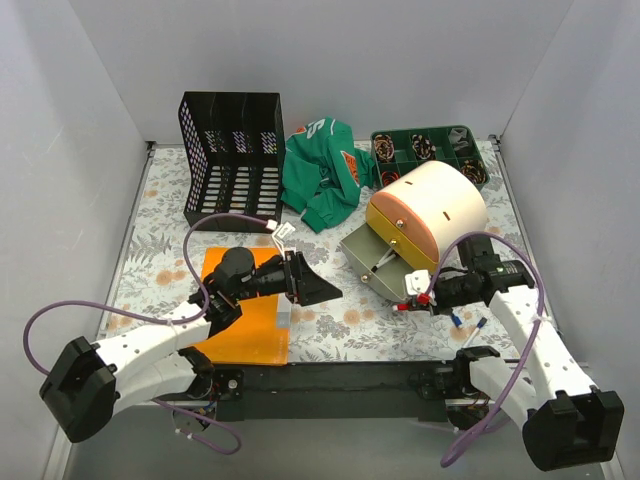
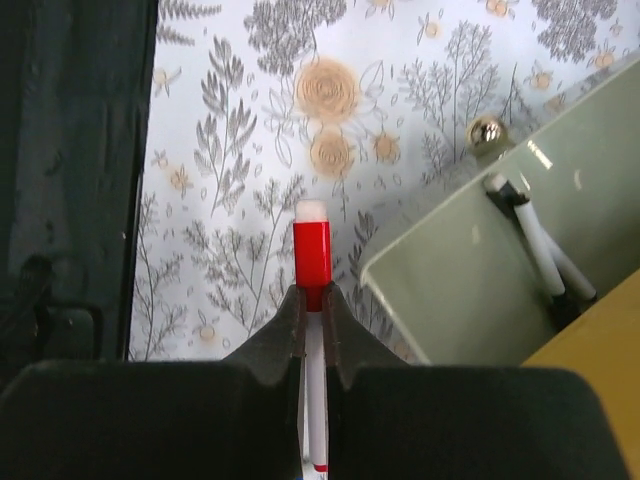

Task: Organize the desk

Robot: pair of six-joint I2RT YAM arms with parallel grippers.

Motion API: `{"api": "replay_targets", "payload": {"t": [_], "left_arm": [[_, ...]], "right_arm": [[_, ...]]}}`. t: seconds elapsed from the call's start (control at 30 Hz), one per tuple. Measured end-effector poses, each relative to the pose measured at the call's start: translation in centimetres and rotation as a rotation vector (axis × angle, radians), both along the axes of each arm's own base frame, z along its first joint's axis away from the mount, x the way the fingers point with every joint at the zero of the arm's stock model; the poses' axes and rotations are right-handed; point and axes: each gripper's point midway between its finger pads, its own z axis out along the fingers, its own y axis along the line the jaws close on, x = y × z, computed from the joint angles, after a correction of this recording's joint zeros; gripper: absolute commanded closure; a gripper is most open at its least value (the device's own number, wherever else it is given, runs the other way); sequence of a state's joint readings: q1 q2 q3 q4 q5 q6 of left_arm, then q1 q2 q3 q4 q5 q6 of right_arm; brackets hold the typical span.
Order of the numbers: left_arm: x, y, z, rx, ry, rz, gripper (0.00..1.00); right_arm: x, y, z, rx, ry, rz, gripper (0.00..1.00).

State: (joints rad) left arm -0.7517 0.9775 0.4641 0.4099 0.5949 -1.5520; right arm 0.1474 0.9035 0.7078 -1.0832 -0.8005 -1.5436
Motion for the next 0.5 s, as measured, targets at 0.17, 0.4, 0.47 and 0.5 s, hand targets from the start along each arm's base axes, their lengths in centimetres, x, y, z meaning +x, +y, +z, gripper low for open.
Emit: {"api": "replay_targets", "payload": {"t": [0.17,0.4,0.47,0.5], "left_arm": [[0.2,-1.1,-0.9,-0.005,0.151,0.028,0.11],[0.6,-3.0,-3.1,0.061,0.251,0.03,0.21],[0.8,-3.7,-3.1,0.071,0.258,0.021,0.23],[0.9,-4.0,-3.2,0.077,0.261,0.017,0.24]], "right_arm": [[0.0,2.8,1.5,0.056,0.057,-0.013,0.99],[1.2,5.6,4.5,0.133,0.108,-0.053,0.99],[1.6,6.1,5.4,0.157,0.105,-0.058,0.99],[1.7,6.3,5.8,0.166,0.102,-0.058,0.99]]}}
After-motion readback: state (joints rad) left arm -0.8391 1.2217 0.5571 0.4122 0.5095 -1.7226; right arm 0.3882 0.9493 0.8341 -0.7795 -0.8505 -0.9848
